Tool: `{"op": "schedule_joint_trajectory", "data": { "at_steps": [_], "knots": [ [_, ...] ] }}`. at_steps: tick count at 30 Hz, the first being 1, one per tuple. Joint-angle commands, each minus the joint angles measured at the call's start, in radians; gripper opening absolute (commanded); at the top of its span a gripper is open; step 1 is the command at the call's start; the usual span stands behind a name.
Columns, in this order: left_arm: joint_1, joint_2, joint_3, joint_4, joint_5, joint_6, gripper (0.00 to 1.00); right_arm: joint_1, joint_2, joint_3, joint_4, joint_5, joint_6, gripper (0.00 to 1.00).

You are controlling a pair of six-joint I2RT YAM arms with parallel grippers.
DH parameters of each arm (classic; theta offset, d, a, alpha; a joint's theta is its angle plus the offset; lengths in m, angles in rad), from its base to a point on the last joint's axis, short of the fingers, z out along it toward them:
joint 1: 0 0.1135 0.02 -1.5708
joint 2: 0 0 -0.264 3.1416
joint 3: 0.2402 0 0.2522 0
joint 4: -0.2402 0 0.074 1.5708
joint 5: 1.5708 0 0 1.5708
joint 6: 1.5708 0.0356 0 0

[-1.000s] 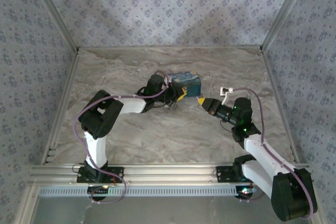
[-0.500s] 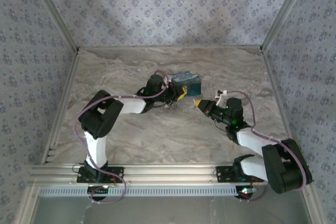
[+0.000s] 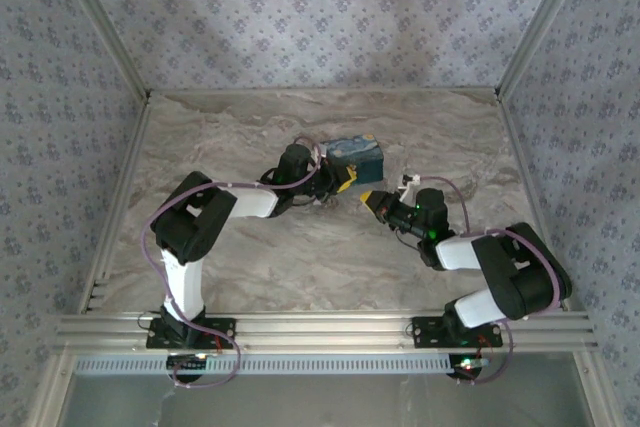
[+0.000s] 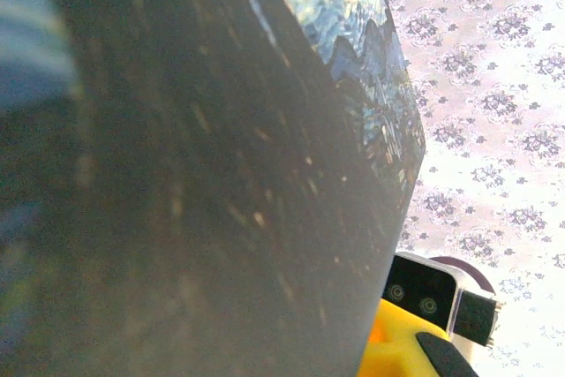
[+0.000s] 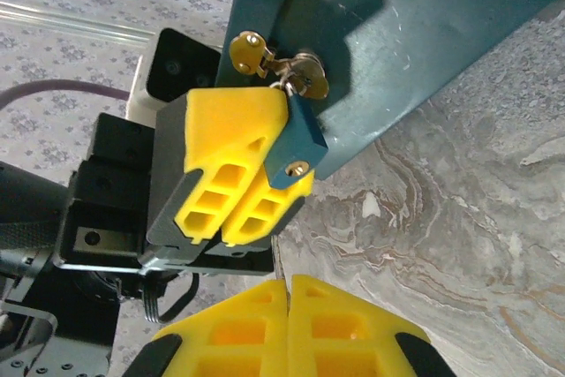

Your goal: Unlock the padlock with the key

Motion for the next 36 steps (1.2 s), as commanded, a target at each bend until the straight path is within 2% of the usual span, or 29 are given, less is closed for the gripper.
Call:
{"op": "schedule_joint_trajectory", "data": {
  "at_steps": [1, 36],
  "knots": [
    [0.000, 0.004, -0.006, 0.062, 0.029, -0.009, 0.00, 0.004, 0.013, 0.015, 0.066, 0.033, 0.026, 0.00],
    [-0.003, 0.017, -0.015, 0.103, 0.037, -0.028, 0.00, 0.012, 0.147, 0.075, 0.146, 0.059, 0.085, 0.00]
  ]
}}
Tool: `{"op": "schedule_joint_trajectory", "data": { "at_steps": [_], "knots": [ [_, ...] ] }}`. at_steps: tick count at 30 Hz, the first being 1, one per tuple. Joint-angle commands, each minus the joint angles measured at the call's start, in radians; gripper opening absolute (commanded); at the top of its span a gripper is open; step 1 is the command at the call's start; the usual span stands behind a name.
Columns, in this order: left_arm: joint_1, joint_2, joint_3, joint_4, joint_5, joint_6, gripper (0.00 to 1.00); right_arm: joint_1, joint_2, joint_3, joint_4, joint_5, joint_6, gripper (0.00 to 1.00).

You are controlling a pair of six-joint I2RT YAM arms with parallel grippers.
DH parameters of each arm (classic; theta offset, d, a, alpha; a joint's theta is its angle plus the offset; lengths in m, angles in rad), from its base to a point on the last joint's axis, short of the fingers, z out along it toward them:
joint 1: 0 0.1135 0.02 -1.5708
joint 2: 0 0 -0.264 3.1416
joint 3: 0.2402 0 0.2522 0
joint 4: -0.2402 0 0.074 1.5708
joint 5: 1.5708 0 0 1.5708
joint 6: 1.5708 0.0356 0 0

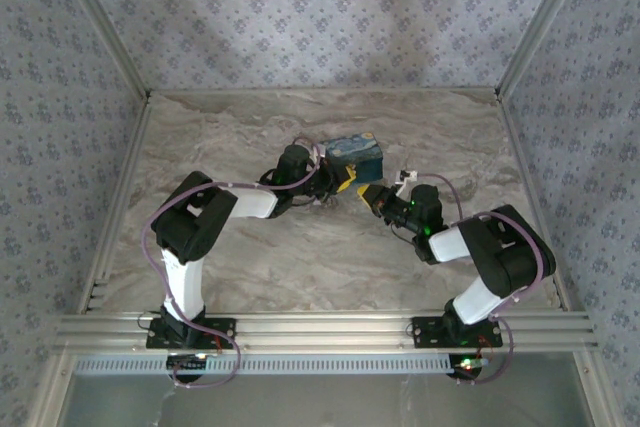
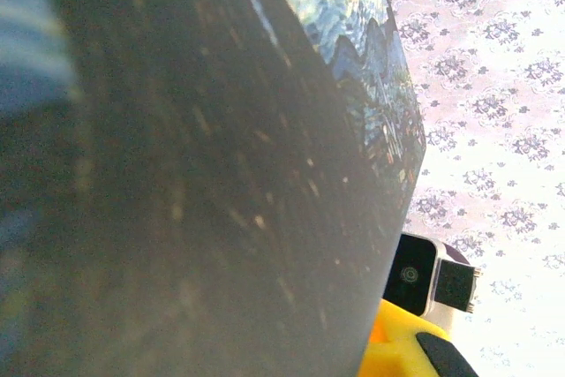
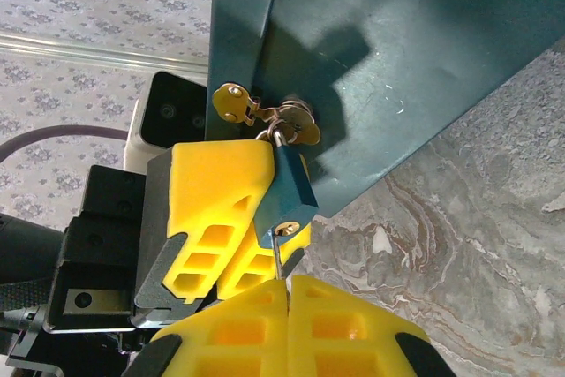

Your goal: Unlock the padlock with the key

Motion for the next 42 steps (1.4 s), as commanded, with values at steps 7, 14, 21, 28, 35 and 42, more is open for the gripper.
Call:
{"op": "schedule_joint_trajectory", "data": {
  "at_steps": [7, 14, 21, 28, 35, 42],
  "knots": [
    [-0.008, 0.013, -0.001, 0.069, 0.040, -0.011, 0.00, 0.002, 0.009, 0.025, 0.031, 0.053, 0.033, 0.00],
    [-0.015, 0.017, -0.006, 0.079, 0.044, -0.011, 0.00, 0.002, 0.009, 0.032, 0.026, 0.079, 0.076, 0.00],
    [-0.020, 0.020, -0.008, 0.099, 0.047, -0.015, 0.00, 0.019, 0.012, 0.040, 0.033, 0.108, 0.192, 0.00],
    [-0.022, 0.019, -0.013, 0.114, 0.044, -0.017, 0.00, 0.067, 0.016, 0.029, 0.053, 0.194, 0.288, 0.00],
    [-0.029, 0.012, -0.023, 0.141, 0.055, -0.023, 0.00, 0.088, 0.033, 0.048, 0.060, 0.268, 0.285, 0.00],
    [-0.048, -0.003, -0.038, 0.167, 0.086, -0.030, 0.00, 0.079, 0.088, 0.091, 0.077, 0.263, 0.274, 0.00]
  ]
}}
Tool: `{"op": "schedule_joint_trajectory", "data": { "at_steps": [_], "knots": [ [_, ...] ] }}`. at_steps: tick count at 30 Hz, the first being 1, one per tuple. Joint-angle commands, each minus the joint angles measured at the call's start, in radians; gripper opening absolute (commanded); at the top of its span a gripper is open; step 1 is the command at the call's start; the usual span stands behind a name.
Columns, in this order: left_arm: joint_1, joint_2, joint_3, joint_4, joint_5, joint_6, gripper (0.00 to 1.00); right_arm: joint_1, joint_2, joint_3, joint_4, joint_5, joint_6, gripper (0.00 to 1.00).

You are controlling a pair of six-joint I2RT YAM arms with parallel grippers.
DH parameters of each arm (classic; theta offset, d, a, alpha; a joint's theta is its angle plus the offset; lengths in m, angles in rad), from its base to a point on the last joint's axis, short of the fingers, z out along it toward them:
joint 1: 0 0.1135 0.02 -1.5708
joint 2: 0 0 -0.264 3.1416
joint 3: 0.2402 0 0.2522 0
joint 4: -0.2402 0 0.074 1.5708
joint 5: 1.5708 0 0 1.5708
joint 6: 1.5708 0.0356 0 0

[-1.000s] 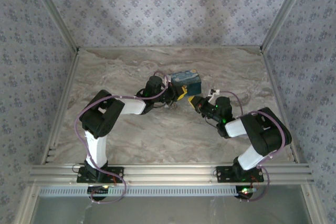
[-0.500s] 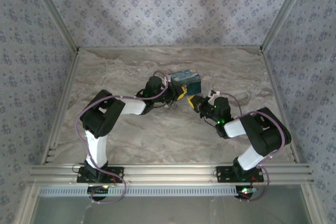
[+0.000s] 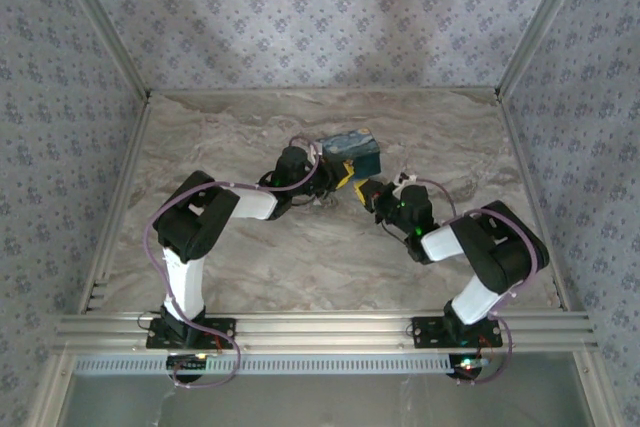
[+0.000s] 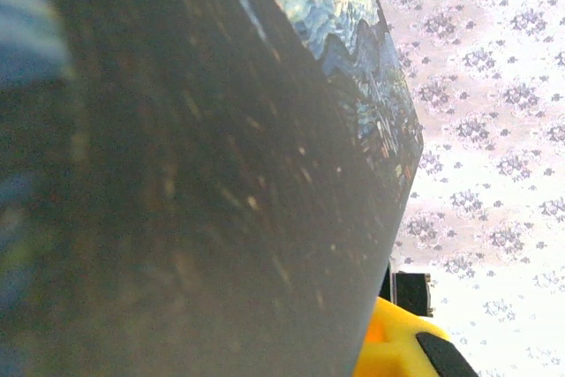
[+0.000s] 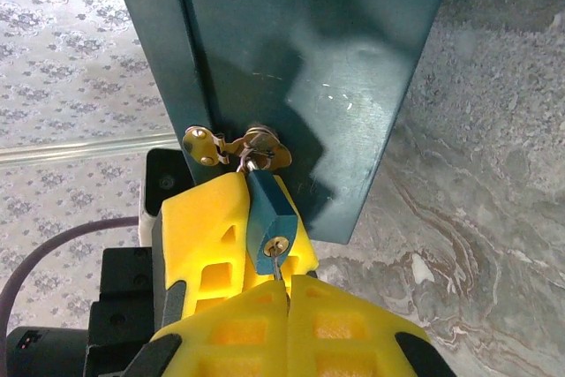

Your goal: Unlock the padlock with the key

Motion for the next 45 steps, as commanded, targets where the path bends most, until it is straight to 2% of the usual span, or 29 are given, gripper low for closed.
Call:
{"op": "schedule_joint_trajectory", "data": {
  "at_steps": [1, 5, 16, 20, 29, 36, 40, 43, 45],
  "knots": [
    [-0.050, -0.021, -0.017, 0.082, 0.149, -0.011, 0.00, -0.005, 0.063, 0.056, 0.084, 0.050, 0.018, 0.00],
    [-0.052, -0.030, -0.029, 0.100, 0.161, -0.013, 0.00, -0.005, 0.169, 0.075, 0.233, 0.043, 0.135, 0.00],
    [-0.052, -0.035, -0.036, 0.163, 0.199, -0.038, 0.00, -0.044, 0.204, 0.093, 0.221, -0.035, 0.085, 0.00],
    [-0.055, -0.039, -0.026, 0.155, 0.220, -0.033, 0.00, -0.044, 0.246, 0.116, 0.235, -0.056, 0.096, 0.00],
    [-0.078, -0.037, -0.015, 0.138, 0.266, -0.025, 0.00, -0.037, 0.229, 0.148, 0.199, -0.068, 0.082, 0.00],
    [-0.075, -0.049, -0.022, 0.098, 0.258, 0.006, 0.00, -0.041, 0.216, 0.125, 0.181, -0.077, 0.072, 0.00],
    [-0.074, -0.054, -0.015, 0.080, 0.254, 0.020, 0.00, -0.044, 0.246, 0.126, 0.235, -0.086, 0.141, 0.00],
    [-0.065, -0.055, -0.019, 0.080, 0.234, 0.022, 0.00, -0.042, 0.238, 0.139, 0.232, -0.102, 0.130, 0.00],
    [-0.054, -0.060, -0.027, 0.076, 0.218, 0.027, 0.00, -0.045, 0.231, 0.133, 0.217, -0.111, 0.125, 0.09]
  ]
}}
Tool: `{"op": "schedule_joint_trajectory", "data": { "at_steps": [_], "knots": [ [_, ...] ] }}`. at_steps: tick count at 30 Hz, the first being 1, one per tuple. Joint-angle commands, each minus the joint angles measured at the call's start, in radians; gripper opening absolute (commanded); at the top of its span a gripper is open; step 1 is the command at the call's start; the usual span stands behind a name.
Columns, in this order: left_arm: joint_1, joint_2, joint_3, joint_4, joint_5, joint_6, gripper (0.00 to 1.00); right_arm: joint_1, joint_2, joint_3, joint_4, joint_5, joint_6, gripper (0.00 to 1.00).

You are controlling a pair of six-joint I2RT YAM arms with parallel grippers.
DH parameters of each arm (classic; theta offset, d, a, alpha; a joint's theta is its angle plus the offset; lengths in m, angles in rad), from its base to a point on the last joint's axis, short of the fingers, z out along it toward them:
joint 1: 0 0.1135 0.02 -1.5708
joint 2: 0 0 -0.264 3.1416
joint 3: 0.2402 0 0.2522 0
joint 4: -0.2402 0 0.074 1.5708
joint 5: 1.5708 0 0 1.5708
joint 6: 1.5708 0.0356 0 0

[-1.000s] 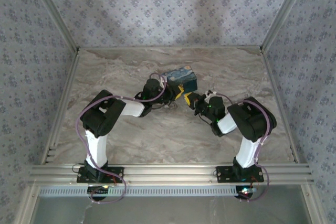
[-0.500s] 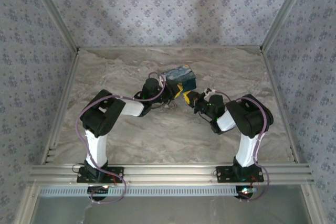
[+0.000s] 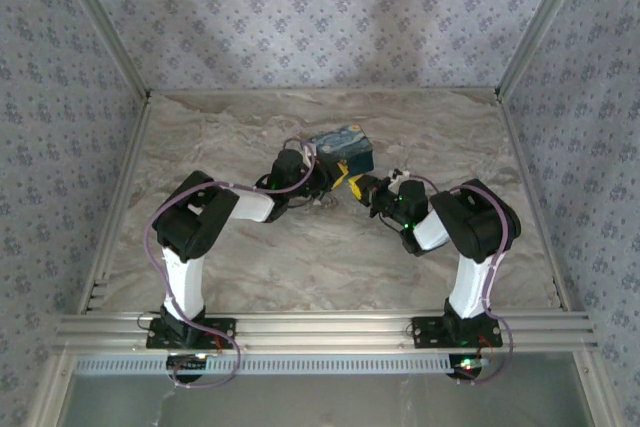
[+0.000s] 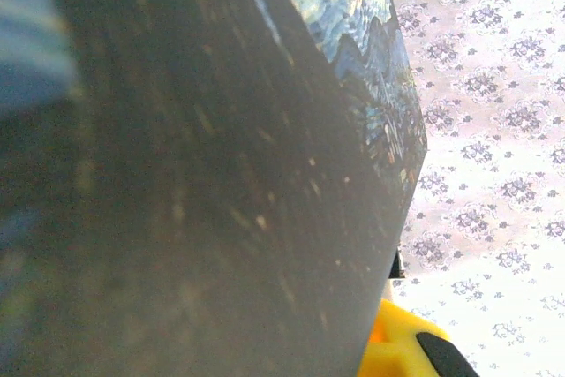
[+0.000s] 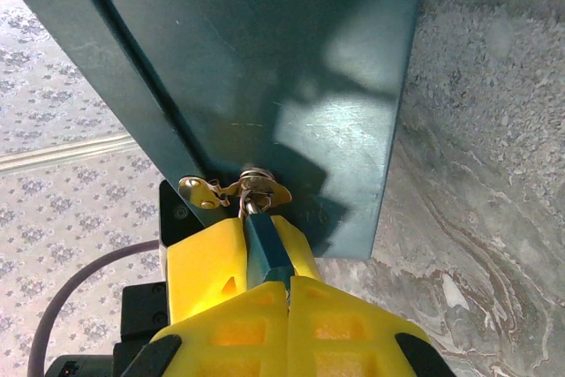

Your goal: Unlock the padlock with the key

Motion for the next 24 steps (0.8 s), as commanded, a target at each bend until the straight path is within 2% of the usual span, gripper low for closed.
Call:
{"op": "schedule_joint_trajectory", "data": {
  "at_steps": [1, 4, 7, 11, 14, 17, 21, 24],
  "knots": [
    [-0.060, -0.064, 0.008, 0.021, 0.234, 0.033, 0.00, -0.003, 0.001, 0.044, -0.002, 0.017, 0.002, 0.15],
    [-0.035, -0.078, -0.003, -0.015, 0.213, 0.056, 0.00, -0.012, -0.028, 0.006, -0.047, -0.002, -0.039, 0.28],
    [-0.017, -0.080, -0.008, -0.038, 0.208, 0.068, 0.00, -0.026, -0.071, -0.036, -0.091, -0.023, -0.084, 0.31],
    [-0.008, -0.082, -0.007, -0.054, 0.205, 0.077, 0.00, -0.045, -0.186, -0.092, -0.253, -0.063, -0.185, 0.34],
    [-0.005, -0.085, -0.010, -0.056, 0.208, 0.075, 0.00, -0.049, -0.327, -0.114, -0.476, -0.084, -0.318, 0.35],
    [-0.001, -0.087, -0.010, -0.065, 0.208, 0.081, 0.00, -0.054, -0.501, -0.093, -0.790, -0.074, -0.476, 0.39],
    [0.000, -0.083, -0.013, -0.065, 0.210, 0.077, 0.00, -0.054, -0.705, -0.026, -1.158, -0.022, -0.671, 0.41],
    [-0.001, -0.079, -0.011, -0.063, 0.211, 0.073, 0.00, -0.037, -0.792, 0.057, -1.397, 0.042, -0.823, 0.40]
  ]
}}
